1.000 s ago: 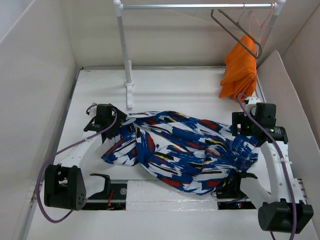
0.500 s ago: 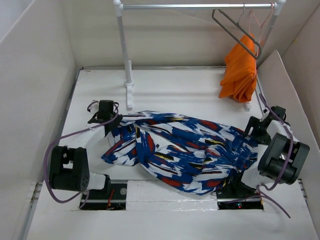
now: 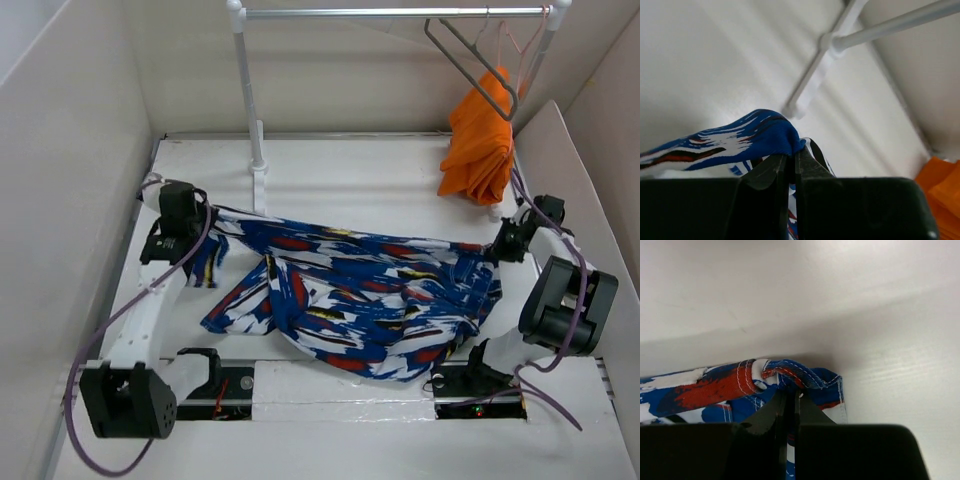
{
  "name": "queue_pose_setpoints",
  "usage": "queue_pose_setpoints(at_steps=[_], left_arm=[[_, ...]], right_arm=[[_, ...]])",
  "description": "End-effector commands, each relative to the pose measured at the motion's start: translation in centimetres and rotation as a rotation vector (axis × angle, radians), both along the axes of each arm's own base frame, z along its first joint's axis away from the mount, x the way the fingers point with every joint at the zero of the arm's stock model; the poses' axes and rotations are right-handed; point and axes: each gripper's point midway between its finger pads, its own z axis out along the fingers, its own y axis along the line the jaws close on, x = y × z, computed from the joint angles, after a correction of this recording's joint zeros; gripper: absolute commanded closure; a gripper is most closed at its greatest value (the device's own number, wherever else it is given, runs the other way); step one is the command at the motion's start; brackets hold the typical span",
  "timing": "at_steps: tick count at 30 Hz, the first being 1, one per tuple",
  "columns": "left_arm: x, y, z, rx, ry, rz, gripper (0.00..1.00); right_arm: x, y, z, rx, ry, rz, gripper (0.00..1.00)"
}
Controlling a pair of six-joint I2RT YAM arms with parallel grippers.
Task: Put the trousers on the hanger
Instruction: Flatten out the trousers at the center of the board.
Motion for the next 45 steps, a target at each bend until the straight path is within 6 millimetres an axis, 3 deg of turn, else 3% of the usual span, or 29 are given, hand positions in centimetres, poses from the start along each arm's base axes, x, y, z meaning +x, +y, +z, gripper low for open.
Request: queue_pose_setpoints(at_steps=[1, 2, 5, 8, 9, 11, 13, 18, 21, 22, 24, 25, 26, 27, 28, 29, 30, 31, 32, 34, 35, 37, 38, 39, 40, 41, 42, 44, 45], left_arm=[[-1.2, 2.9, 6.4, 0.135, -0.111, 0.072, 1.00], [-1.6, 3.1, 8.5, 0.145, -0.152, 0.077, 1.00], [-3.5, 3.7, 11.3, 0.192, -0.162, 0.084, 1.00], [-5.5, 3.9, 13.9, 0.250, -0.177, 0.093, 1.00], [-6.1, 4.5, 14.3, 0.273, -0.164, 0.117, 1.00], [-7.1, 5.0, 14.4, 0.314, -0.105, 0.111, 1.00], [-8.0, 5.1, 14.1, 0.356, -0.058, 0.108, 1.00], [-8.2, 5.9, 11.6, 0.454, 0.048, 0.115, 1.00], [-5.8, 4.9, 8.6, 0.456, 0.116, 0.014, 1.00], [-4.7, 4.9, 7.7, 0.447, 0.130, 0.003, 1.00], [-1.9, 4.2, 4.7, 0.434, 0.190, -0.052, 1.00], [-0.1, 4.1, 4.6, 0.438, 0.168, -0.049, 0.98], [2.1, 4.0, 3.5, 0.443, 0.204, -0.055, 0.87], [3.8, 3.7, 3.2, 0.446, 0.208, -0.070, 0.55], [5.2, 3.6, 3.0, 0.445, 0.222, -0.075, 0.41], [8.2, 3.4, 3.4, 0.440, 0.234, -0.068, 0.19], [9.4, 3.1, 3.7, 0.431, 0.237, -0.077, 0.12], [10.1, 2.8, 3.8, 0.427, 0.259, -0.099, 0.09], [11.9, 2.5, 5.3, 0.418, 0.227, -0.100, 0.07], [12.3, 2.1, 6.4, 0.404, 0.198, -0.110, 0.06], [11.6, 2.0, 6.7, 0.400, 0.182, -0.116, 0.07], [10.7, 2.3, 6.5, 0.384, 0.161, -0.108, 0.11], [8.7, 2.2, 4.8, 0.370, 0.192, -0.119, 0.16], [7.6, 2.4, 3.7, 0.355, 0.205, -0.121, 0.20], [6.8, 2.3, 2.7, 0.347, 0.206, -0.118, 0.24], [4.1, 2.4, 0.1, 0.329, 0.261, -0.112, 0.28], [3.0, 2.1, -1.2, 0.261, 0.278, -0.094, 0.33], [-0.4, 1.9, -3.4, 0.204, 0.277, -0.073, 0.37], [-1.0, 1.5, -3.7, 0.187, 0.252, -0.091, 0.60]], right_arm=[[4.8, -2.4, 6.2, -0.154, -0.180, -0.006, 1.00], [5.5, -2.9, 7.4, -0.171, -0.196, -0.013, 1.00], [5.4, -3.3, 9.0, -0.197, -0.196, -0.018, 1.00], [3.5, -2.9, 12.5, -0.241, -0.285, -0.034, 1.00], [2.2, -2.4, 12.0, -0.236, -0.277, -0.035, 1.00], [1.0, -0.8, 14.2, -0.265, -0.352, -0.030, 1.00], [-0.4, 0.3, 14.0, -0.271, -0.352, -0.015, 1.00], [-0.9, -0.5, 13.5, -0.311, -0.319, -0.038, 1.00], [1.2, -2.0, 14.1, -0.306, -0.339, -0.055, 1.00], [2.3, -2.5, 12.5, -0.288, -0.292, -0.053, 1.00], [4.8, -3.4, 12.8, -0.286, -0.300, -0.055, 1.00], [5.9, -4.0, 10.3, -0.264, -0.229, -0.054, 1.00], [7.6, -5.4, 11.7, -0.286, -0.238, -0.067, 1.00], [8.2, -5.8, 11.2, -0.282, -0.201, -0.054, 1.00], [9.4, -6.0, 9.3, -0.253, -0.154, -0.031, 0.92], [10.1, -6.2, 9.4, -0.248, -0.149, -0.017, 0.82], [11.6, -5.9, 11.3, -0.250, -0.186, 0.023, 0.67], [12.3, -5.1, 11.8, -0.247, -0.201, 0.058, 0.41], [12.2, -5.0, 12.4, -0.246, -0.204, 0.065, 0.35], [11.7, -3.3, 13.2, -0.239, -0.237, 0.101, 0.26], [10.8, -2.4, 15.5, -0.240, -0.308, 0.112, 0.26], [8.8, 1.7, 13.9, -0.179, -0.317, 0.178, 0.32], [7.9, 3.3, 13.9, -0.171, -0.341, 0.204, 0.40], [6.8, 5.1, 16.2, -0.178, -0.437, 0.228, 0.52], [4.7, 6.9, 13.1, -0.139, -0.390, 0.258, 0.89], [3.6, 9.2, 12.8, -0.119, -0.409, 0.313, 1.00], [2.3, 10.5, 14.4, -0.125, -0.481, 0.340, 1.00], [-0.1, 13.0, 13.1, -0.100, -0.480, 0.414, 1.00], [-1.1, 13.6, 13.2, -0.100, -0.489, 0.441, 1.00]])
